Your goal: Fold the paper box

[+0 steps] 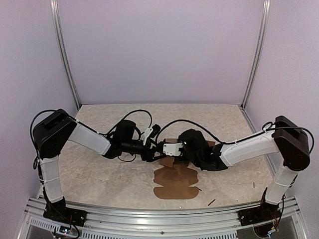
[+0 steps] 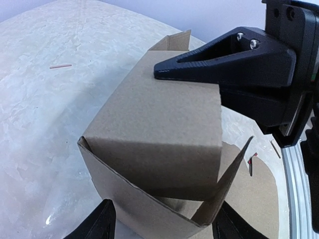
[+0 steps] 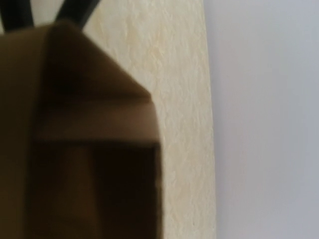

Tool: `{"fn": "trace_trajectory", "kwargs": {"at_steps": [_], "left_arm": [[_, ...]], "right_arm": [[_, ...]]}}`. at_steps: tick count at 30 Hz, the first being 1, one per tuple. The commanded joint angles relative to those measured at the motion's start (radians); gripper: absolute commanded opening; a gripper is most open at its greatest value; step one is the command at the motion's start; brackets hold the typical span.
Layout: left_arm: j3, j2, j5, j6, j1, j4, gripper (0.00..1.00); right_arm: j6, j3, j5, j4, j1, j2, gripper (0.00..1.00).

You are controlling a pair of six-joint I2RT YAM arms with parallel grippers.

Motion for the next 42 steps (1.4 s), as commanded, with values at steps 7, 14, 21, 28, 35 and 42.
{"fn": "trace_trajectory", "kwargs": {"at_steps": [7,14,21,28,35,42], "left_arm": [[0.002,0.069,-0.06,-0.051,-0.004,0.186,0.62],[-0.061,0.082,-0.139,-0.07,-0.022,0.365,0.6],[-0.056,0.098,-0.205,-0.049,-0.049,0.372,0.57],[-0.043,0.108,-0.214,-0.048,-0.049,0.356,0.55],[-0.023,0.118,-0.241,-0.057,-0.05,0.335,0.54],[-0.001,0.133,-0.265,-0.047,-0.051,0.33,0.53]], "right_arm": [[0.066,-0.012,-0.018,-0.091,0.012,-0.029,0.02],[0.119,0.009,-0.034,-0.19,0.011,-0.044,0.08],[0.18,0.046,-0.08,-0.296,0.011,-0.052,0.15],[0.232,0.093,-0.163,-0.436,-0.008,-0.088,0.25],[0.267,0.118,-0.243,-0.489,-0.058,-0.107,0.29],[0.333,0.178,-0.35,-0.549,-0.122,-0.101,0.3]]}}
